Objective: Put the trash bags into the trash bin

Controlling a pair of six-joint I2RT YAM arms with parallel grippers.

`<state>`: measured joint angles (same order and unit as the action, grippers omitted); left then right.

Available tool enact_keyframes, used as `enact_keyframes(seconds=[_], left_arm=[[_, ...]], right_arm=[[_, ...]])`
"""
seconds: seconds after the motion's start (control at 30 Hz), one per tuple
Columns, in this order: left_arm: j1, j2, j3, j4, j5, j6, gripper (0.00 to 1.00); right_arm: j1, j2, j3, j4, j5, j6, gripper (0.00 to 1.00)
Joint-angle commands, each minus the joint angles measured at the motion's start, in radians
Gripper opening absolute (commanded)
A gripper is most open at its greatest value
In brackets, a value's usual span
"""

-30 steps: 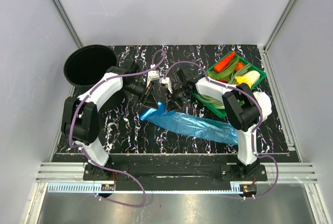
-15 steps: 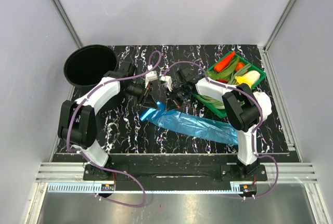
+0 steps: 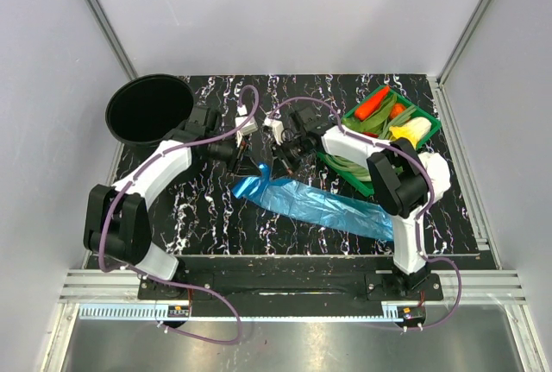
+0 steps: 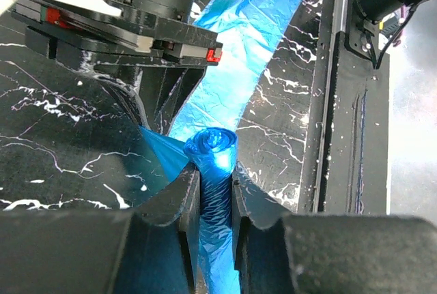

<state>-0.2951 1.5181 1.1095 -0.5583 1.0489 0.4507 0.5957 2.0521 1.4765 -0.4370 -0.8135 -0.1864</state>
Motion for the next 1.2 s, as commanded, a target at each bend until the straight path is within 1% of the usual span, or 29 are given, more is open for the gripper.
enact_keyframes(seconds=[0.0, 0.13, 0.4, 0.57, 0.87, 0.97, 1.0, 1.1, 1.17], left_arm=[[0.007, -0.076, -0.016, 0.095, 0.039, -0.047, 0.0], [0.007, -0.113, -0.053, 0.161, 0.034, -0.086, 0.0], [0.017, -0.127, -0.043, 0.202, 0.04, -0.132, 0.0], [0.034, -0.131, -0.031, 0.21, 0.019, -0.144, 0.0], [0.045, -0.141, -0.022, 0.212, 0.039, -0.161, 0.0], [0.045, -0.144, -0.03, 0.222, 0.051, -0.171, 0.0], [0.045, -0.147, -0.033, 0.231, 0.057, -0.179, 0.0], [0.047, -0.148, -0.031, 0.236, 0.065, -0.193, 0.0], [0.047, -0.147, -0.03, 0.244, 0.077, -0.204, 0.0]], right_arm=[[-0.002, 0.043, 0.038, -0.014, 0.091, 0.044, 0.0], [-0.004, 0.063, 0.036, -0.014, 0.106, 0.073, 0.0], [-0.01, 0.115, 0.039, -0.016, 0.143, 0.11, 0.0], [-0.019, 0.137, 0.038, -0.014, 0.174, 0.12, 0.0], [-0.037, 0.157, 0.027, 0.007, 0.218, 0.149, 0.0], [-0.048, 0.181, 0.031, 0.018, 0.232, 0.18, 0.0], [-0.051, 0.192, 0.03, 0.024, 0.238, 0.223, 0.0], [-0.082, 0.236, 0.054, 0.017, 0.156, 0.286, 0.0], [-0.096, 0.252, 0.059, 0.015, 0.155, 0.298, 0.0]])
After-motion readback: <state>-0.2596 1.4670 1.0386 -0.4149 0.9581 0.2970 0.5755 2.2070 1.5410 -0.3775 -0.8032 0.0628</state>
